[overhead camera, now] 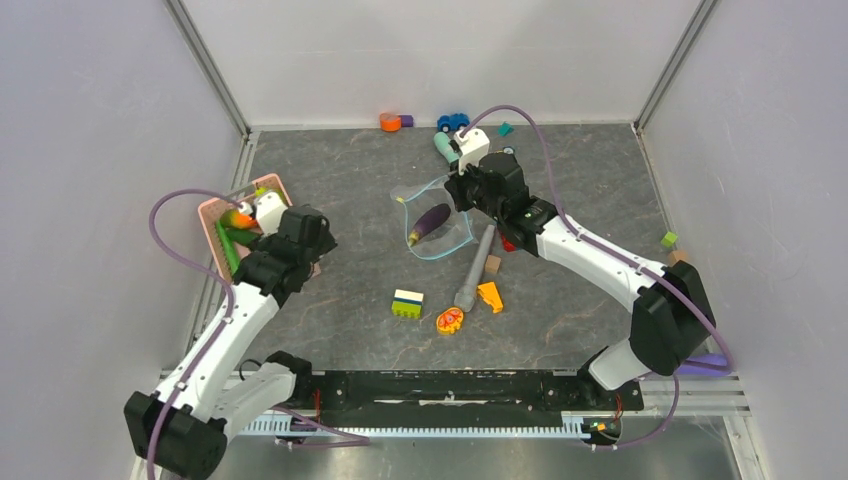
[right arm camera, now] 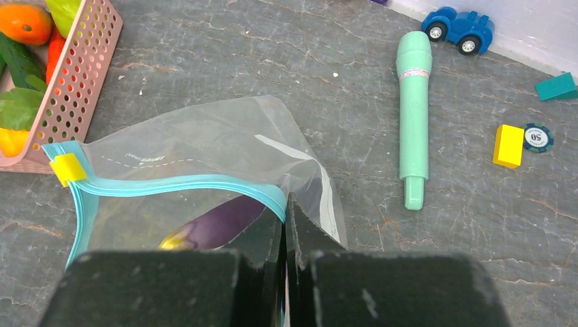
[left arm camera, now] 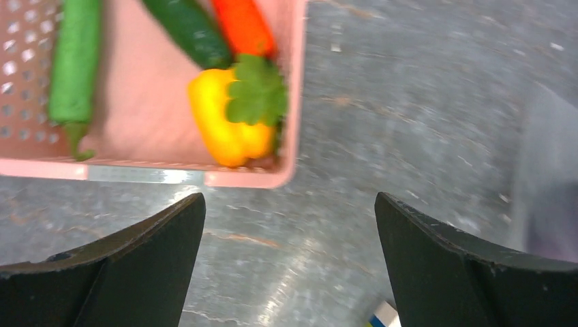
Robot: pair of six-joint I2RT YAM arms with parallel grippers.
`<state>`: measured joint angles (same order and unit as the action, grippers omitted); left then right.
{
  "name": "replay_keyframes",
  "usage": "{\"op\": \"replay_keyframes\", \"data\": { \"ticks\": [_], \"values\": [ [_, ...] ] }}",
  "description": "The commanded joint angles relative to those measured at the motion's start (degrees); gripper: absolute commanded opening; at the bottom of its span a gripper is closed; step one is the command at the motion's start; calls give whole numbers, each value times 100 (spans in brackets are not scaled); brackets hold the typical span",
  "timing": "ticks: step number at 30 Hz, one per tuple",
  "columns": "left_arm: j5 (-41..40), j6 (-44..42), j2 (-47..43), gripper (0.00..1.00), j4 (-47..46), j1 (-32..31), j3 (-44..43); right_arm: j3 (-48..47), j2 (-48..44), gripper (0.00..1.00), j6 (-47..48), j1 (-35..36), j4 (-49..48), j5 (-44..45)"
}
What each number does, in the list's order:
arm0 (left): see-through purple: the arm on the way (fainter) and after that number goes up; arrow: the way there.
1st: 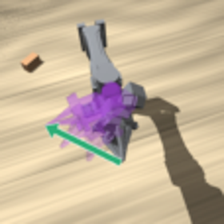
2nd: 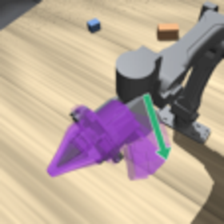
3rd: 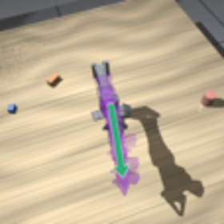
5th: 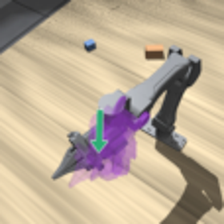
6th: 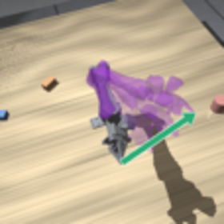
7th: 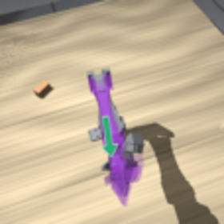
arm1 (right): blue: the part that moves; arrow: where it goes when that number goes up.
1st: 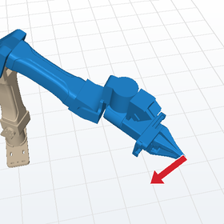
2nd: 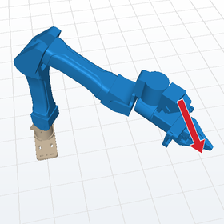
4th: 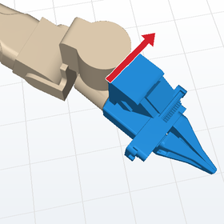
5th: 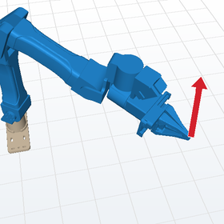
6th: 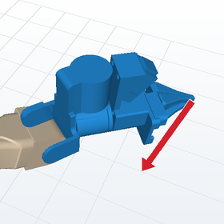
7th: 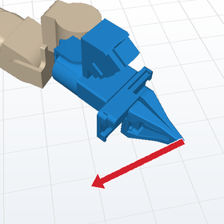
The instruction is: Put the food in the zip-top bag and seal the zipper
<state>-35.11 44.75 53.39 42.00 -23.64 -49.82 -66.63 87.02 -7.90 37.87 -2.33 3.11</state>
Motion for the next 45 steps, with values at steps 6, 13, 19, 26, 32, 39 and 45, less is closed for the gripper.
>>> {"op": "replay_keyframes", "data": {
  "ticks": [6, 13, 19, 26, 32, 39, 45],
  "values": [
    [484, -215, 462, 100, -685, 1870, 189, -101, -94, 4, 316, 10, -189, -92],
    [1731, -675, 1065, 84, -1640, 2959, 507, -105, -91, 4, 368, 10, -175, -43],
    [2396, -1003, 1247, 77, -2071, 3311, 779, -113, -92, 4, 379, 14, -162, -21],
    [2437, -1379, 1301, 76, -2208, 3330, 1013, -163, -36, 4, 391, 15, -119, -24],
    [2443, -1511, 1518, 75, -2318, 3331, 1016, -187, -25, 4, 405, 11, -94, -46],
    [2473, -1496, 1833, 74, -2424, 3331, 1043, -187, -26, 4, 421, 9, -101, -39],
    [2548, -1480, 1827, 65, -2477, 3331, 1095, -196, -6, 4, 420, 10, -99, -48]
  ]
}}
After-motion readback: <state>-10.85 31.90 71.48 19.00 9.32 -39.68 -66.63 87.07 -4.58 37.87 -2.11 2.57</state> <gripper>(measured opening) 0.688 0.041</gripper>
